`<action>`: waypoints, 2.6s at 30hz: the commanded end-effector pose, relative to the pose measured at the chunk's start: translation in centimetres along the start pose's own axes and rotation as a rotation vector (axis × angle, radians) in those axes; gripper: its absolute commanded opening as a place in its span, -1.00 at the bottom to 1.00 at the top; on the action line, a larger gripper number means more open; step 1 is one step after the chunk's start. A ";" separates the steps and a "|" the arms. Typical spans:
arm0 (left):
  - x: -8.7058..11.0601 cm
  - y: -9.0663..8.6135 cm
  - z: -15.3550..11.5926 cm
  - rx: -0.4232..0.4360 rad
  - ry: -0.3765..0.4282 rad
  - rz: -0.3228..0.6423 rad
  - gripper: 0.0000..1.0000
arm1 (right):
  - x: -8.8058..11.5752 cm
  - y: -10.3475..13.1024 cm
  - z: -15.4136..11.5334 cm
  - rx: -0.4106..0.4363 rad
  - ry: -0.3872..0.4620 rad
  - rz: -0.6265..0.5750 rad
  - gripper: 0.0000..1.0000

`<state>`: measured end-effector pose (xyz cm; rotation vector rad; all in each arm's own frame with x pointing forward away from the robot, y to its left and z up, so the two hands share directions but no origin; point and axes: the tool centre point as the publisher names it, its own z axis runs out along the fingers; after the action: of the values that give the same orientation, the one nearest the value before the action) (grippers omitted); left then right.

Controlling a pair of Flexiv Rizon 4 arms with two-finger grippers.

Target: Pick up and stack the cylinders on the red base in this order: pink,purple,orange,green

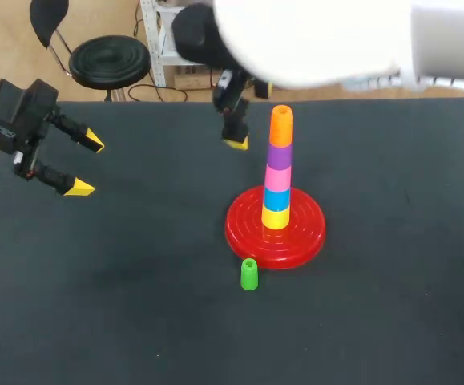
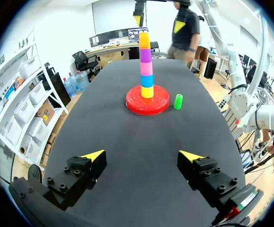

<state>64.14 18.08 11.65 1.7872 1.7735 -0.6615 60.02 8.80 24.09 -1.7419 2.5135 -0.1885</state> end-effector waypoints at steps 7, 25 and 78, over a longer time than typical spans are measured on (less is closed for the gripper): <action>0.1 -0.1 0.0 -0.001 -0.001 0.001 1.00 | -1.6 1.6 3.7 -0.068 -0.017 -0.073 1.00; 0.1 -0.1 0.0 -0.001 -0.001 0.001 1.00 | -0.2 4.6 9.5 -0.197 0.026 -0.327 1.00; 0.1 -0.1 0.0 -0.001 -0.001 0.001 1.00 | 2.2 10.2 19.7 -0.345 -0.095 -0.601 1.00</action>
<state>64.14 18.08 11.65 1.7871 1.7736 -0.6615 51.79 8.63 3.56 -2.5164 1.9636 0.3022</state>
